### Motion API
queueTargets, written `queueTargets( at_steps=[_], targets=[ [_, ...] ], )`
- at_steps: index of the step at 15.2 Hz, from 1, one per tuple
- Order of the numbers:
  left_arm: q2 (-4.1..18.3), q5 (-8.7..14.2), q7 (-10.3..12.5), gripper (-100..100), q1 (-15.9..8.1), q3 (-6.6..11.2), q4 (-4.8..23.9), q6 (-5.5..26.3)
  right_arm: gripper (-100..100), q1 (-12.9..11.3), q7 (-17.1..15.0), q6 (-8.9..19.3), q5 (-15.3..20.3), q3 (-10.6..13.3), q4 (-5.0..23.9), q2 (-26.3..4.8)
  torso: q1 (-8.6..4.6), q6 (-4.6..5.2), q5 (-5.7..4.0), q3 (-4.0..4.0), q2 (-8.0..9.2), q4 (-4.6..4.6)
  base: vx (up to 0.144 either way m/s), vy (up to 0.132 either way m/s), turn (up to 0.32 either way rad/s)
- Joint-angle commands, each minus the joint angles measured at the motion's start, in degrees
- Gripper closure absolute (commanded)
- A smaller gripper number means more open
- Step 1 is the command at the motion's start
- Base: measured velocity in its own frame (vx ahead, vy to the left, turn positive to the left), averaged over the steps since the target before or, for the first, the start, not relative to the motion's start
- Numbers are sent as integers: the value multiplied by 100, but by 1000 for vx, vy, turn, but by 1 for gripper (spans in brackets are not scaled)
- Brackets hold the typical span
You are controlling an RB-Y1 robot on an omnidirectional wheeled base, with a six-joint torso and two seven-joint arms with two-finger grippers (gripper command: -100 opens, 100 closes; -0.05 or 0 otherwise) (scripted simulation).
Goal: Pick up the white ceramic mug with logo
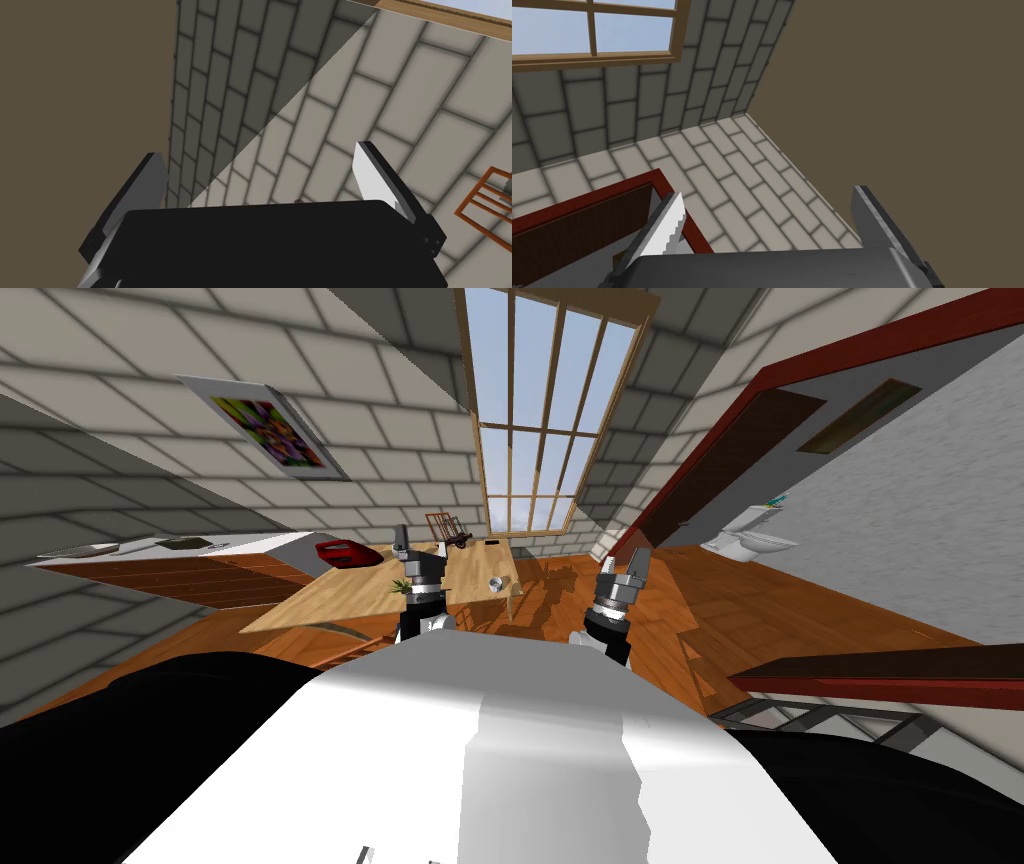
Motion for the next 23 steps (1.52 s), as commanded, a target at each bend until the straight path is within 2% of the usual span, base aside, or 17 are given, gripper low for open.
queueTargets(
  at_steps=[1,2,3,4,6,7,9,10,12,13,16,17,19,22,23],
  targets=[
    [277,-3,-6,-100,-20,2,45,10,0,0,0,0,0,0,0,0,0,0,0,0,0,0,0,0,0],
    [277,-3,-6,-100,-20,2,45,10,0,0,0,0,0,0,0,0,1,0,0,0,0,0,0,0,0],
    [470,-7,-11,-100,-40,4,90,20,0,0,0,0,0,0,0,0,1,0,0,-1,-1,0,5,-4,-1],
    [470,-7,-11,-100,-40,4,90,20,0,0,0,0,0,0,0,0,1,0,0,-1,-1,0,6,-4,0],
    [801,-18,-28,-100,-98,10,224,51,0,0,0,0,0,0,0,0,1,0,0,-2,-3,-1,9,-7,-1],
    [845,-18,-28,-100,-98,10,224,51,0,0,0,0,0,0,0,0,0,0,0,-2,-4,-1,11,-10,-1],
    [1156,-32,-51,-100,-179,19,410,94,0,0,0,0,0,0,0,0,-1,0,0,-3,-5,-1,13,-11,0],
    [1172,-32,-51,-100,-179,19,410,94,0,0,0,0,0,0,0,0,-2,1,0,-4,-7,-1,16,-11,-3],
    [1450,-51,-80,-100,-277,29,642,147,0,0,0,0,0,0,0,0,-2,1,0,-5,-9,-2,20,-12,-2],
    [1450,-51,-80,-100,-277,29,642,147,0,0,0,0,0,0,0,0,-3,0,0,-6,-10,-3,22,-14,-2],
    [1775,-84,-132,-100,-453,48,1048,246,0,0,0,0,0,0,0,0,-5,1,-1,-7,-12,-3,25,-20,-2],
    [1775,-84,-132,-100,-453,48,1066,246,0,0,0,0,0,0,0,0,-5,1,-1,-8,-14,-3,26,-22,-3],
    [1934,-109,-172,-100,-585,62,1383,323,0,0,0,0,0,0,0,0,-7,0,-1,-8,-13,-3,26,-24,-1],
    [1997,-122,-193,-100,-654,70,1566,364,0,0,0,0,0,0,0,0,-6,1,-1,-8,-14,-3,26,-16,-1],
    [2049,-136,-215,-100,-724,78,1747,408,0,0,0,0,0,0,0,0,-5,0,-1,-8,-14,-3,23,-14,-1]
  ],
)
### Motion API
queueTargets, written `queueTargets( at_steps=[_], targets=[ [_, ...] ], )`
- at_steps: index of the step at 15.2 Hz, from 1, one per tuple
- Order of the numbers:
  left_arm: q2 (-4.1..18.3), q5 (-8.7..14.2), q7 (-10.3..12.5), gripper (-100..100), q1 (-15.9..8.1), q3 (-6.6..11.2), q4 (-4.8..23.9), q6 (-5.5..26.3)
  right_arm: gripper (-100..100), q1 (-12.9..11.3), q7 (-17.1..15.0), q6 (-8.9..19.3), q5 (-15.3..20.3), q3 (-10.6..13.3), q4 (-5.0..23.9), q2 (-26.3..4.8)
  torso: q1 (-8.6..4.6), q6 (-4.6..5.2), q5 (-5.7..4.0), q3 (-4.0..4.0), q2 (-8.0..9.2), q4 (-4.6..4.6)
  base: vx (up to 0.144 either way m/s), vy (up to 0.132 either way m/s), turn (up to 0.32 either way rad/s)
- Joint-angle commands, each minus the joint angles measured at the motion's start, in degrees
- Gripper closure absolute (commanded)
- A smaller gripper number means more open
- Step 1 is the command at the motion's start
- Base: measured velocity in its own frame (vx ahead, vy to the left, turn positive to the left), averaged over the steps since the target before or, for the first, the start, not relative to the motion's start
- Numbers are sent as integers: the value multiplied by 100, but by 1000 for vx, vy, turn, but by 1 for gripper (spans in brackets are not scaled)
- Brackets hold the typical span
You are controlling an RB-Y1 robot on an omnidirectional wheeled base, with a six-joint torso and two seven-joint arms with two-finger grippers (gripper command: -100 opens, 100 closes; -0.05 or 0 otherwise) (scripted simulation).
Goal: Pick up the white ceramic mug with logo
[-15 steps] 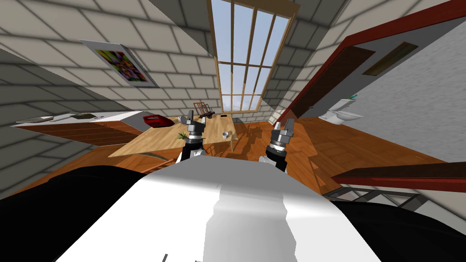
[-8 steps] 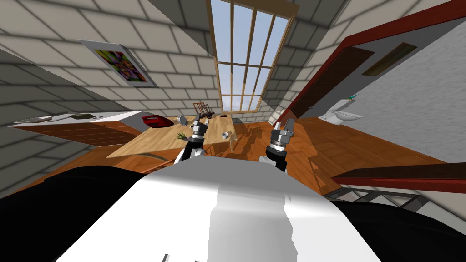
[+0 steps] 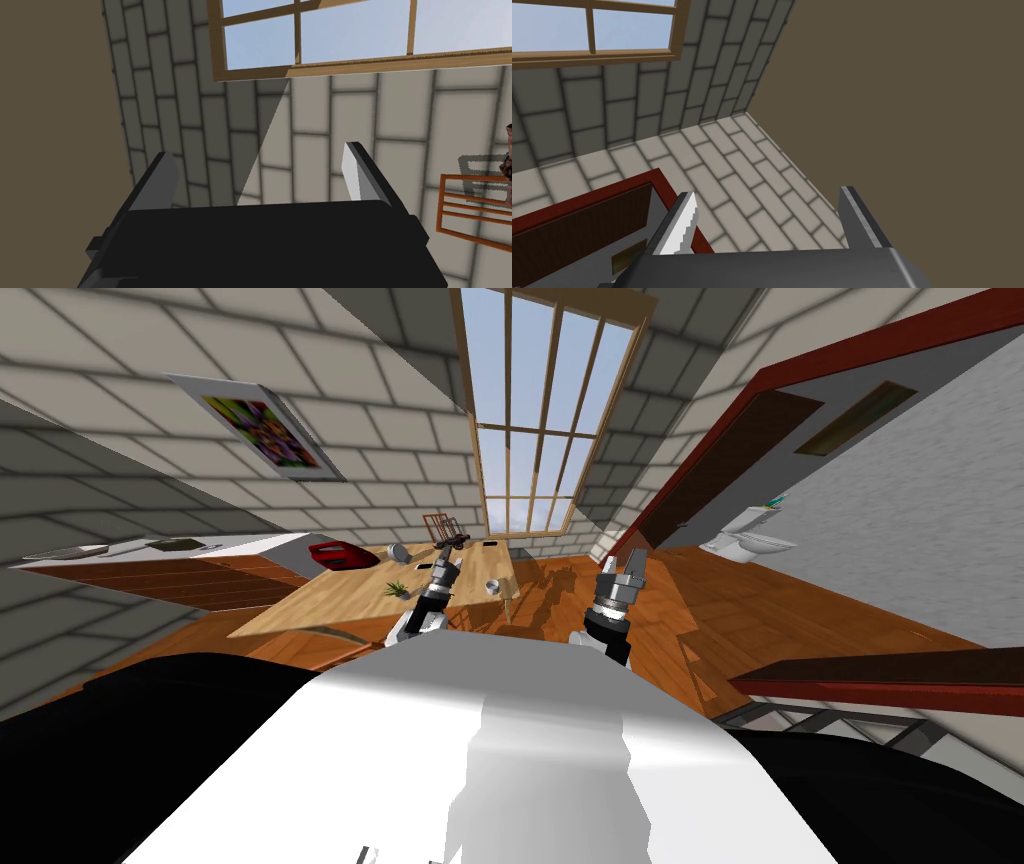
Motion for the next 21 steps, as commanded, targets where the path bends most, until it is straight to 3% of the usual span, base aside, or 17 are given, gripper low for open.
queueTargets(
  at_steps=[1,9,13,21],
  targets=[
    [74,-32,-50,-100,-115,5,286,93,0,0,0,0,0,0,0,0,0,0,0,0,0,0,29,-21,-4],
    [133,-102,-167,-100,-478,48,1259,339,0,0,0,0,0,0,0,0,-5,0,-1,-2,-3,-1,30,-24,-1],
    [117,-115,-191,-100,-548,57,1521,391,0,0,0,0,0,0,0,0,-2,0,-1,1,2,0,21,-16,-1],
    [-87,-179,-305,-100,-866,96,2510,660,0,0,0,0,0,0,0,0,-6,0,-2,-1,-2,0,28,-23,-2]
  ],
)
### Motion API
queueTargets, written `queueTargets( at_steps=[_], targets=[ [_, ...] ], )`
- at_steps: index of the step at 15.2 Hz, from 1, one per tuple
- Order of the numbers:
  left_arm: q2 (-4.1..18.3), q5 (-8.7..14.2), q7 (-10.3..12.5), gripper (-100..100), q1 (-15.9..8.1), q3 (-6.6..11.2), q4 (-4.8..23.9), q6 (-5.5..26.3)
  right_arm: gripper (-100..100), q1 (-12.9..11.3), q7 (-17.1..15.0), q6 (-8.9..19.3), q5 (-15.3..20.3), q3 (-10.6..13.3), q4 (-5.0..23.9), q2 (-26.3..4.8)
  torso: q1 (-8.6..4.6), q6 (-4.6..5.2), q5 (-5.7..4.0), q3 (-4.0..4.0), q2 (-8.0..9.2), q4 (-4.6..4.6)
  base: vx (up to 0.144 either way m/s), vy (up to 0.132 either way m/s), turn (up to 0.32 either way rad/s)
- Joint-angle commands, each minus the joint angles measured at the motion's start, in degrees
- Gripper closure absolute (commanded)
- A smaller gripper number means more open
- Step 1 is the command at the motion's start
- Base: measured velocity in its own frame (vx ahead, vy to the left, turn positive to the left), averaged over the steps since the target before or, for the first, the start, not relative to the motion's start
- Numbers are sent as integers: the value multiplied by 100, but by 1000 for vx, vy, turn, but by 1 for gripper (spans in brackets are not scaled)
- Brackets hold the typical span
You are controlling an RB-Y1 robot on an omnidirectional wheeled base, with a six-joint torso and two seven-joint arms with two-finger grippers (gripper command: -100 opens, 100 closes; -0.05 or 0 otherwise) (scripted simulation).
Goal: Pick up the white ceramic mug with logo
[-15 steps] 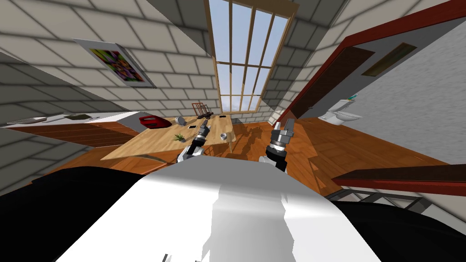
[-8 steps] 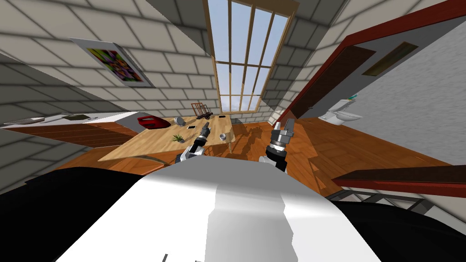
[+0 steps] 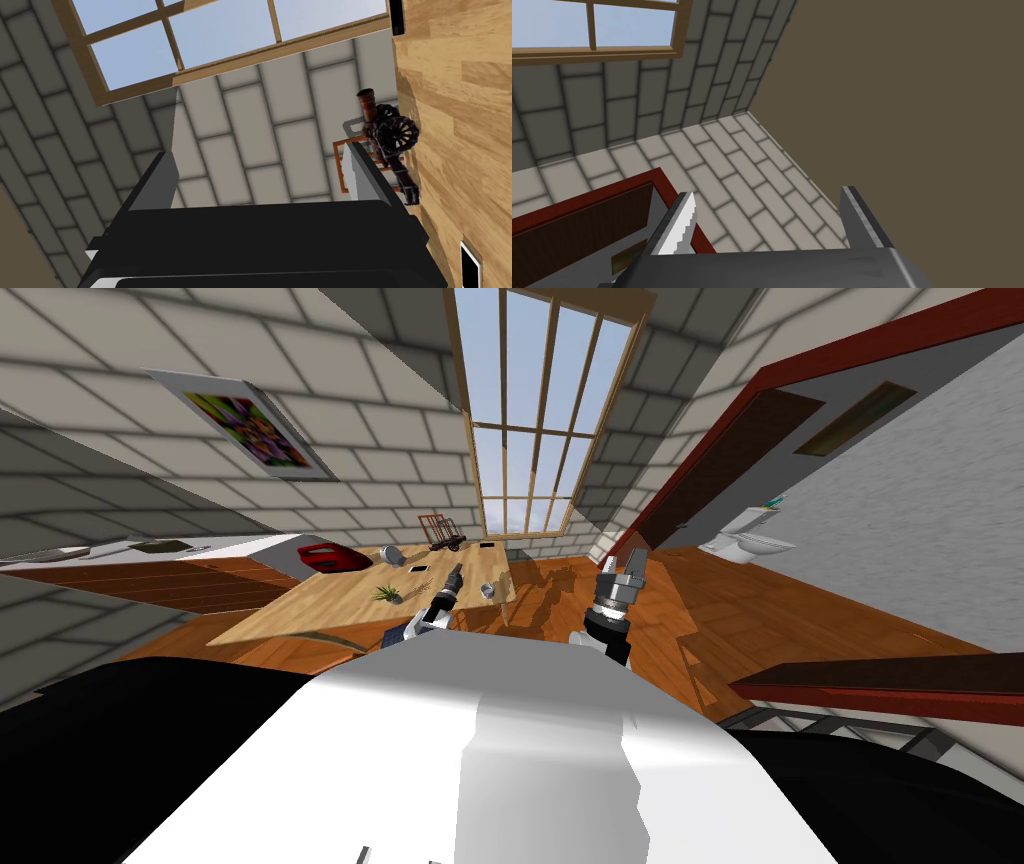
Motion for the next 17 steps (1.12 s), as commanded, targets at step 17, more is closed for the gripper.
queueTargets(
  at_steps=[17],
  targets=[
    [-971,-101,-195,-100,-353,45,1915,556,0,0,0,0,0,0,0,0,0,-1,-1,2,3,1,30,-23,-5]
  ],
)
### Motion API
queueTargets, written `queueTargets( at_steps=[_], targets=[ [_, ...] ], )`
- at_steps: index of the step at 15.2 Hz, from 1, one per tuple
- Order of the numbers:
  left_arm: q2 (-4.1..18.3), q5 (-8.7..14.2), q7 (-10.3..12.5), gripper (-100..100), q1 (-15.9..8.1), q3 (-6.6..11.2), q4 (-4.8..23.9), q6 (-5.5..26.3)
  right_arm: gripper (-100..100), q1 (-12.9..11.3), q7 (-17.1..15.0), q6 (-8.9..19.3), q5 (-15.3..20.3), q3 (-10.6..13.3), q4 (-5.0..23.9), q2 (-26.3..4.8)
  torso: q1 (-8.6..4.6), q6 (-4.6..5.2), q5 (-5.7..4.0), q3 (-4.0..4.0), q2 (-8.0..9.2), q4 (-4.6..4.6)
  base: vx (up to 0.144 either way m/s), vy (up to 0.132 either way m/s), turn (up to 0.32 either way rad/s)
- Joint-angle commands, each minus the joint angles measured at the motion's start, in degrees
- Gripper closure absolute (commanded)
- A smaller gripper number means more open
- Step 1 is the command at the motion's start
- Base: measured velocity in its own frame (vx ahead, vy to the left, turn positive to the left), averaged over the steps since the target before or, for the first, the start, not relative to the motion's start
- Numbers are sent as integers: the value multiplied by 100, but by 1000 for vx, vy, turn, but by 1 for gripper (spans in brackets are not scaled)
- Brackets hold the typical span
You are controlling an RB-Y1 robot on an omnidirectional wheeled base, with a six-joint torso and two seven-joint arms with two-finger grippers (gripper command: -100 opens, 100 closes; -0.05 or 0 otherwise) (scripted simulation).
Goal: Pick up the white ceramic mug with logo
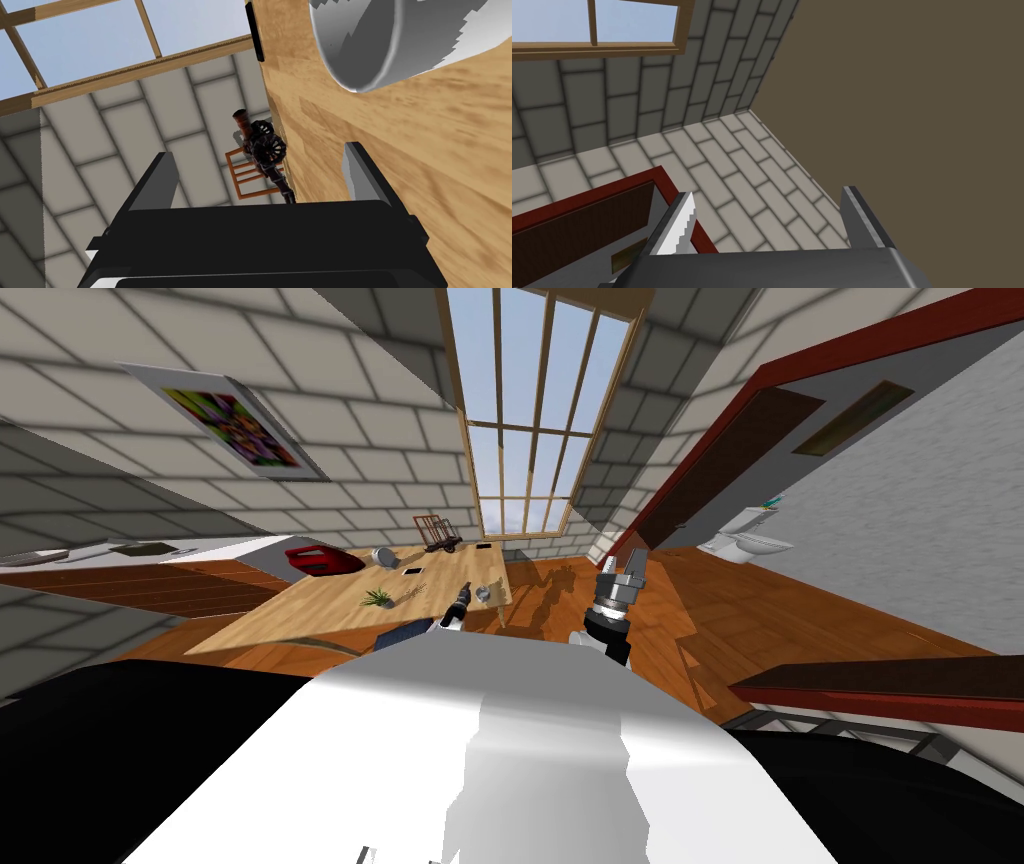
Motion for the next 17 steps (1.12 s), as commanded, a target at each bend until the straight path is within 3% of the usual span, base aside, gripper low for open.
queueTargets(
  at_steps=[1,2,7,8,10,11,12,16,17],
  targets=[
    [-247,-20,-36,-100,1,1,264,85,0,0,0,0,0,0,0,0,0,0,0,0,0,0,36,-22,-12],
    [-247,-20,-36,-100,1,1,264,85,0,0,0,0,0,0,0,0,0,0,0,-1,-1,0,32,-19,-10],
    [-829,-34,-61,-100,131,-12,752,275,0,0,0,0,0,0,0,0,-3,0,0,0,0,-1,31,-24,-13],
    [-758,-49,-82,-100,70,6,692,205,0,0,0,0,0,0,0,0,-4,-1,-1,1,2,0,15,-18,0],
    [-789,-42,-85,-100,23,27,932,40,0,0,0,0,0,0,0,0,7,-1,0,0,-2,1,78,4,-7],
    [-780,-43,-82,-100,48,15,840,129,0,1,0,0,0,0,0,0,12,-1,1,-8,-17,-2,73,4,-4],
    [-781,-42,-82,100,43,17,859,104,0,1,0,0,0,0,0,0,13,-1,1,-9,-17,-3,22,0,2],
    [-768,-56,-104,100,45,13,863,110,0,0,0,0,0,0,0,0,18,-6,11,8,11,7,5,1,-4],
    [-782,-51,-86,100,88,2,700,224,0,0,0,0,0,0,0,0,20,-6,11,10,14,8,-51,-2,13]
  ],
)
